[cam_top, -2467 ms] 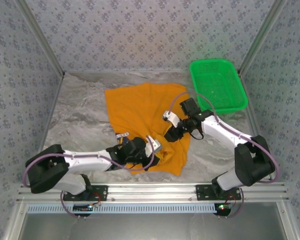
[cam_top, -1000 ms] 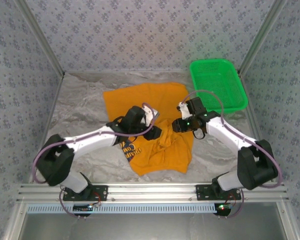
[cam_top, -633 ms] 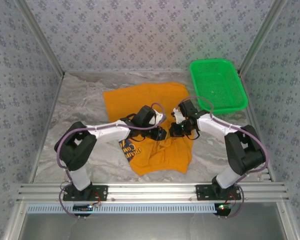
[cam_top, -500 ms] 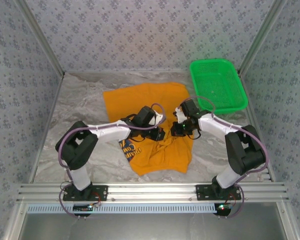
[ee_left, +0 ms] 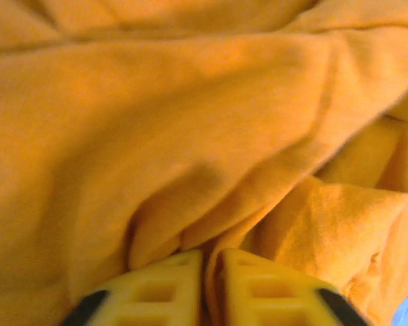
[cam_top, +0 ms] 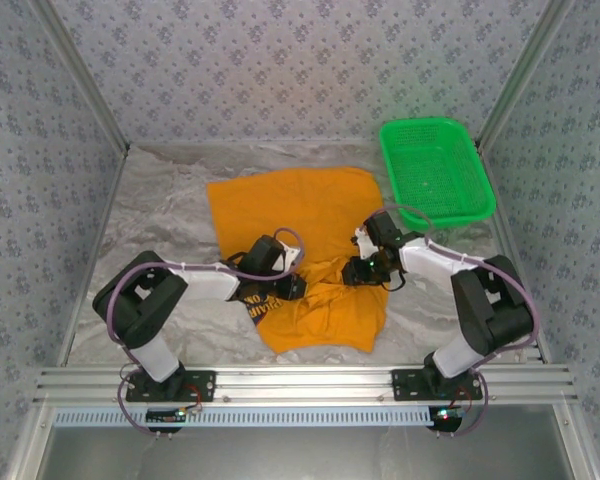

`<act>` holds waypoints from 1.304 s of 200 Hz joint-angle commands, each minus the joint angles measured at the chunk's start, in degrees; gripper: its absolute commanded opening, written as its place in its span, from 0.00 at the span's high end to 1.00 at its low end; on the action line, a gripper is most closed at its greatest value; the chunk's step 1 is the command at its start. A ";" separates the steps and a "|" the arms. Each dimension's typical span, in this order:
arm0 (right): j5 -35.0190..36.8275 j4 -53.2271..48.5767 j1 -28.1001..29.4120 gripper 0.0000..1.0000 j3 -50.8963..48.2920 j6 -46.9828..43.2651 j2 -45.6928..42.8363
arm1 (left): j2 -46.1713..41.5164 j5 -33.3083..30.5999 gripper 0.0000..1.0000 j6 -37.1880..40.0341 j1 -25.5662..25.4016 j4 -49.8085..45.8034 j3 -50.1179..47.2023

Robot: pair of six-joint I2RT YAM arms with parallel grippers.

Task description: Fold the inside-out t-shirt

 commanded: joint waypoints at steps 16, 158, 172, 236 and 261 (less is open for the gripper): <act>10.17 -0.03 2.89 0.64 0.46 -5.55 -9.07 | -4.42 0.72 0.65 1.95 -0.69 -0.55 3.33; 6.33 7.21 9.21 1.00 6.05 -6.33 -3.49 | -0.14 0.44 0.62 4.89 -0.86 2.28 10.09; -1.72 5.93 7.65 1.00 7.08 -5.29 -7.43 | -1.29 -0.04 0.61 6.65 -1.15 1.84 10.05; -27.59 1.05 1.20 1.00 10.26 -2.89 -12.56 | -6.55 -4.68 0.59 12.67 -1.97 2.44 7.64; -30.27 -2.83 0.34 1.00 11.25 -6.77 -12.27 | -7.04 -8.45 0.67 13.61 -2.17 0.60 7.18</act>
